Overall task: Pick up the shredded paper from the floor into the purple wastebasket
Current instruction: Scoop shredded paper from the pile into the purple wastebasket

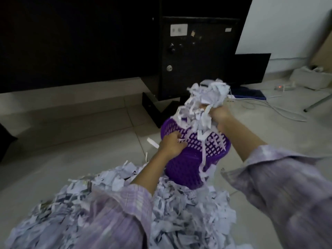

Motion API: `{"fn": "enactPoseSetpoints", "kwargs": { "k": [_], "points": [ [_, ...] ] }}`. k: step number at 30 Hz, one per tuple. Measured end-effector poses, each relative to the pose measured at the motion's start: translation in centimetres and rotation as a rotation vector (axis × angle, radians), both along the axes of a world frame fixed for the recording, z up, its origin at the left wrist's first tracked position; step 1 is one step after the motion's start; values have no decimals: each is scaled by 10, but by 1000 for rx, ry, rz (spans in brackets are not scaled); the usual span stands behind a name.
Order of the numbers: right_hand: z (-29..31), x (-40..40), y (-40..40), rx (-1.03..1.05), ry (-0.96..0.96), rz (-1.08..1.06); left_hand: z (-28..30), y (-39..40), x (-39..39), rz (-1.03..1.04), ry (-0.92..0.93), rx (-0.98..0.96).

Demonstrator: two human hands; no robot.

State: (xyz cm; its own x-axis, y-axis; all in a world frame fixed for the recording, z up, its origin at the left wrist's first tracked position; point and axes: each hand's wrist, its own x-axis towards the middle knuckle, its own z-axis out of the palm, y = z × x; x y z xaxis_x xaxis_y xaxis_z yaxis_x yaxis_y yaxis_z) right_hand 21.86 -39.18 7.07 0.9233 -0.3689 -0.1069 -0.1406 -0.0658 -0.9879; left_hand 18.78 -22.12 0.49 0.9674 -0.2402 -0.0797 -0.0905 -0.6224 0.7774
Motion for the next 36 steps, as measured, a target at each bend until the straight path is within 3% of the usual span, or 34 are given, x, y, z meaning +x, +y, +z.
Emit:
{"fn": "enactPoseSetpoints", "kwargs": {
  "k": [4,8,12,14,17,21,26,28,32,36],
  "points": [
    [-46,-1,6,-482,151,77,-16,-3,7,-22,-171,298],
    [-75,-11,13,-646,399,225,-16,-1,10,84,-285,359],
    [-85,-5,9,-878,661,426,-6,4,10,59,-343,370],
    [-81,-1,10,-862,743,478,-2,6,13,13,-325,341],
    [-67,1,13,-813,721,498,1,7,19,-51,-264,288],
    [-54,4,9,-994,594,572,-1,-1,18,-46,-292,284],
    [-45,-18,1,-1158,334,398,-9,-12,4,-94,-345,409],
    [-38,-32,1,-1173,380,447,-14,-15,-2,-134,-327,387],
    [-26,-55,2,-1343,585,743,-18,-18,-6,-125,-293,371],
    [-20,-52,-12,-963,524,701,-17,-17,-6,-144,-302,384]
  ]
}}
